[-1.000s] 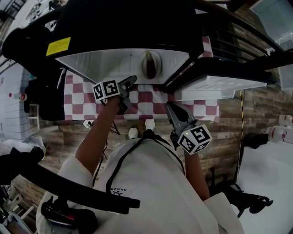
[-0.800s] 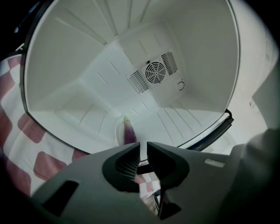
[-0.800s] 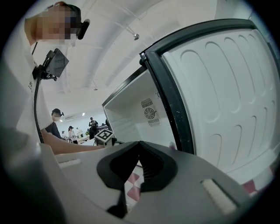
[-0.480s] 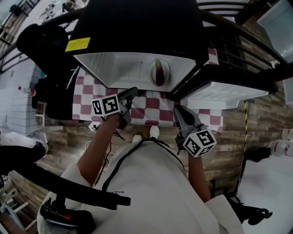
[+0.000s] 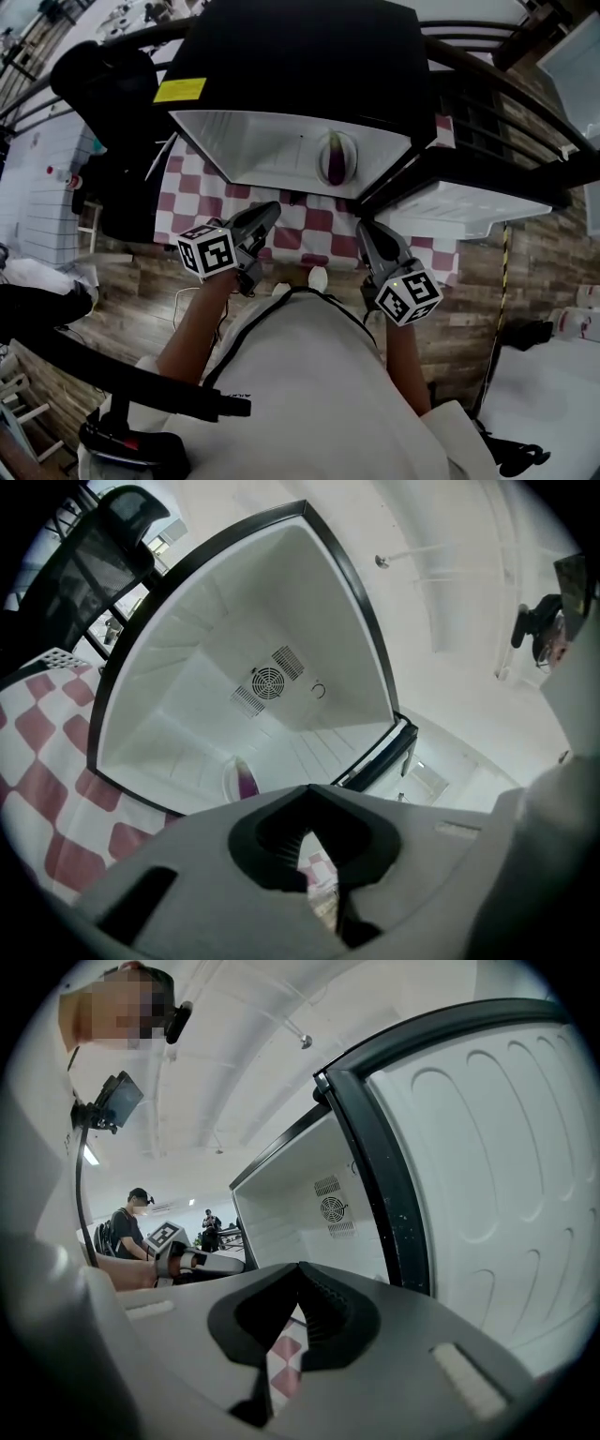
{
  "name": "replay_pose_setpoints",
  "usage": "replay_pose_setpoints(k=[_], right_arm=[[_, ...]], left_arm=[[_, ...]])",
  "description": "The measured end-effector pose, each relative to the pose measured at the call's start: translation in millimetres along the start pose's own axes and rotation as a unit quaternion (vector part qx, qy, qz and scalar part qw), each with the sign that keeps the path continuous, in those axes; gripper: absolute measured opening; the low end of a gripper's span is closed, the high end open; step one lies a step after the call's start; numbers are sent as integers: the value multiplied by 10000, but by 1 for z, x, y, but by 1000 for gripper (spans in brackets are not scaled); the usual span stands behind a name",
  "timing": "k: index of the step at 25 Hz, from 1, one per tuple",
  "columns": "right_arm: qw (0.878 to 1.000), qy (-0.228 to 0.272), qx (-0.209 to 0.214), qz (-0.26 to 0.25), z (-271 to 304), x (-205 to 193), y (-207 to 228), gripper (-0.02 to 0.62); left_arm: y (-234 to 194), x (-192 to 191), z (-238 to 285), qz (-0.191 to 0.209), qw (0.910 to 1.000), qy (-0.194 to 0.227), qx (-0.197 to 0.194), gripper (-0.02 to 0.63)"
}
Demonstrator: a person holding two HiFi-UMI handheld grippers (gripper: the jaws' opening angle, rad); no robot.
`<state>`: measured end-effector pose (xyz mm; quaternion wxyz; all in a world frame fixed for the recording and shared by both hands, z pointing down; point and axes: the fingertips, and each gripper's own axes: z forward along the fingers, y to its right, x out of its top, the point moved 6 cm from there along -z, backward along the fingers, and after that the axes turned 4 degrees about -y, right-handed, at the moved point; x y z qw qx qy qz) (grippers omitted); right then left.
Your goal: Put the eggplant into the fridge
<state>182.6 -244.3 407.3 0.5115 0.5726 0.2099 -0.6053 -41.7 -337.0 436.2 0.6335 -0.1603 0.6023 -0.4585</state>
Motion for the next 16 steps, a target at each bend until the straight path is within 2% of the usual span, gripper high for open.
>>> replay_pose_setpoints(k=[4, 7, 16], right_arm=[[10000, -23, 44, -43, 0, 0, -1, 8], [10000, -41, 77, -29, 0, -2, -2, 8], [9999, -64, 74, -40, -1, -6, 0, 6]], left_arm=[[3, -15, -1, 33, 9999, -132, 15, 5], [0, -22, 0, -112, 9998, -157, 10, 5], [-2, -20, 6, -94, 9998, -158, 3, 5]])
